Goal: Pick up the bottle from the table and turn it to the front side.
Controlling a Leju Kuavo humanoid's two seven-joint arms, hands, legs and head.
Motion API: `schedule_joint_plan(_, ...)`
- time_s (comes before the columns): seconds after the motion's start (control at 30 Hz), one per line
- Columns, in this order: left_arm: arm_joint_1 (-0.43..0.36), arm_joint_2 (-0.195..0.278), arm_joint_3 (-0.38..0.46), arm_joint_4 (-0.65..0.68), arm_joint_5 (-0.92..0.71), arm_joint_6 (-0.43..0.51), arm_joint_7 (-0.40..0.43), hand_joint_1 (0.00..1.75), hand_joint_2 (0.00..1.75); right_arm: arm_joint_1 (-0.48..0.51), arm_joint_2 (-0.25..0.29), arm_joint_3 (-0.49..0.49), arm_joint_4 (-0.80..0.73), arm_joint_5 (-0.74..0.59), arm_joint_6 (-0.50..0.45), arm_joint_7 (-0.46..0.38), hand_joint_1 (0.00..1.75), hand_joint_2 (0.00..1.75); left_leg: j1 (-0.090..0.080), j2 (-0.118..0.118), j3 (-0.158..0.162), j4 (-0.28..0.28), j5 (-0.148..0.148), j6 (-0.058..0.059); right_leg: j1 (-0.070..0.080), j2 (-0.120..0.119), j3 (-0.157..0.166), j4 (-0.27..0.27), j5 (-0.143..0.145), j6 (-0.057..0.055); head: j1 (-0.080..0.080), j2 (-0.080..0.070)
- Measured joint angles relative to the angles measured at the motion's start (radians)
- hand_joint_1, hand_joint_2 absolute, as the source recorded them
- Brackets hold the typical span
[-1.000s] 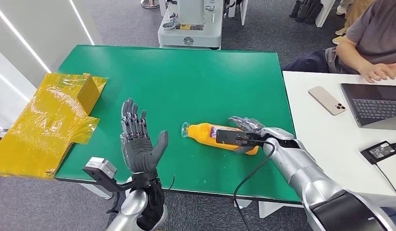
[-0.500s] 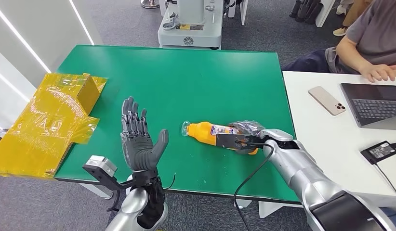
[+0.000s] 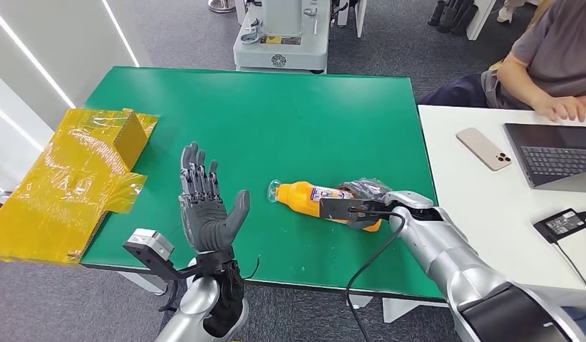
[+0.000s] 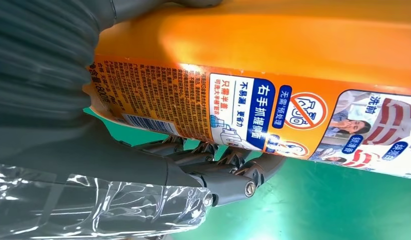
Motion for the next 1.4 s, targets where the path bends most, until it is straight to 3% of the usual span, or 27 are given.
schedule_joint_plan(0.3, 0.0, 0.0, 0.001, 0.0, -0.002, 0.0, 0.0, 0.0, 1.75, 0.002, 0.0, -0.001, 0.0, -0.007, -0.051, -0.019, 1.75, 1.75, 0.0, 0.0, 0.0, 0.0, 0.0, 0.0, 0.0, 0.0, 0.0, 0.0, 0.0, 0.0, 0.0, 0.0)
schedule_joint_plan(0.63, 0.003, -0.002, 0.016, 0.0, -0.028, -0.005, 0.0, 0.0, 1.75, 0.009, 0.028, -0.11, -0.035, -0.132, -0.358, -0.12, 1.75, 1.75, 0.0, 0.0, -0.001, 0.0, 0.0, 0.0, 0.0, 0.0, 0.0, 0.0, 0.0, 0.0, 0.0, 0.0)
schedule_joint_plan(0.9, 0.001, -0.003, 0.016, 0.0, -0.05, -0.013, 0.0, 0.0, 1.75, 0.058, 0.062, -0.219, -0.103, -0.19, -0.528, -0.206, 1.75, 1.75, 0.0, 0.0, -0.001, 0.0, 0.0, 0.0, 0.0, 0.0, 0.0, 0.0, 0.0, 0.0, 0.0, 0.0)
schedule_joint_plan(1.03, -0.006, -0.003, 0.015, 0.0, -0.058, -0.027, 0.0, 0.0, 1.75, 0.101, 0.071, -0.225, -0.157, -0.164, -0.633, -0.265, 1.75, 1.75, 0.0, 0.0, 0.0, 0.0, 0.0, 0.0, 0.0, 0.0, 0.0, 0.0, 0.0, 0.0, 0.0, 0.0)
schedule_joint_plan(1.4, -0.057, -0.001, 0.004, 0.018, -0.098, -0.101, 0.053, 0.0, 1.75, 0.275, 0.078, -0.235, -0.395, -0.212, -0.806, -0.377, 1.75, 1.75, 0.0, 0.0, 0.0, 0.0, 0.0, 0.0, 0.0, 0.0, -0.001, 0.0, 0.0, 0.0, 0.0, 0.0)
